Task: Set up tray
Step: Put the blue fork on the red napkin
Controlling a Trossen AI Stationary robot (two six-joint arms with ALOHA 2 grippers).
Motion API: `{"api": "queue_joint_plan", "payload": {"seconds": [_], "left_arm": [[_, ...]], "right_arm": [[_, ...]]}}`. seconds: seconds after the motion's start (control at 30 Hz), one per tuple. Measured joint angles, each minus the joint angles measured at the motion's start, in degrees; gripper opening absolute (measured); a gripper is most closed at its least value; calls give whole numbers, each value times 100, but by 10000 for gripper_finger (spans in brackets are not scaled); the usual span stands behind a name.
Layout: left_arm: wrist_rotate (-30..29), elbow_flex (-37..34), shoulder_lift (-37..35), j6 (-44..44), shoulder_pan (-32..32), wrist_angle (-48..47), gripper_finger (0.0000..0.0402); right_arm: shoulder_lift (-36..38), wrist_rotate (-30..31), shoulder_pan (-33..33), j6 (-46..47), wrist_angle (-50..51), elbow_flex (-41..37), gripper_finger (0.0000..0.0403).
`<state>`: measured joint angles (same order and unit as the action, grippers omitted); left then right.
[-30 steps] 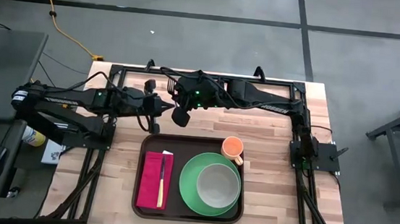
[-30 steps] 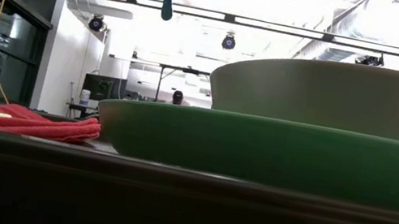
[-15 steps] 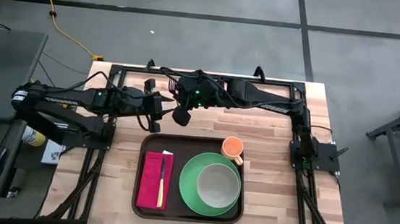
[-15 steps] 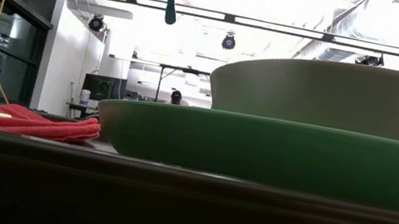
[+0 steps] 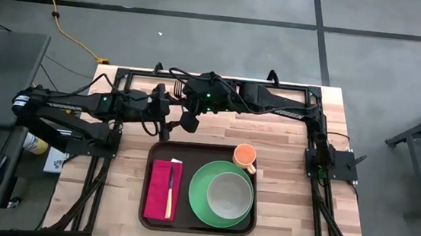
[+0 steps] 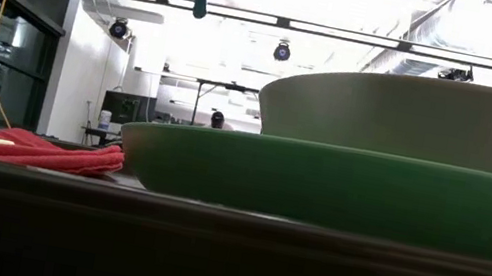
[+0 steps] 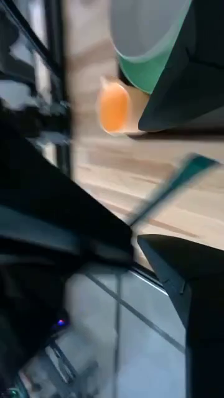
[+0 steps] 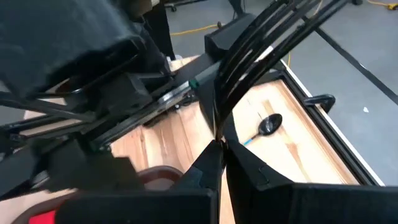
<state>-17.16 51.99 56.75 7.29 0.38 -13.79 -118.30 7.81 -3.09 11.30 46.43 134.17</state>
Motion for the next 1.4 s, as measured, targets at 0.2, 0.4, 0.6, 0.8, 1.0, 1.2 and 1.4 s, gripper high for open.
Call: {"api": "queue_joint_plan", "payload": {"seconds": [0.2,0.4,0.6,0.8,1.0,1.2,1.4], "left_arm": [[454,2,0,-148,0,117,282],[562,2,0,-170,0,6,182],[389,2,0,-28,15,25,21],[419,2,0,57,7,46,9],[414,2,0,45,4,75,7],[433,2,0,-2,-2,75,7],[330,5,-2,-2,-4,79,7]], "right_arm": [[41,-41,0,-76,-71,-11,0],[222,64,2,-155,-101,-9,0],[308,70,11,-267,-72,-9,0],[313,133,74,-277,-76,-4,1],[313,188,96,-265,-79,0,1],[313,197,155,-279,-85,0,1],[373,57,149,-304,-116,-7,1]]}}
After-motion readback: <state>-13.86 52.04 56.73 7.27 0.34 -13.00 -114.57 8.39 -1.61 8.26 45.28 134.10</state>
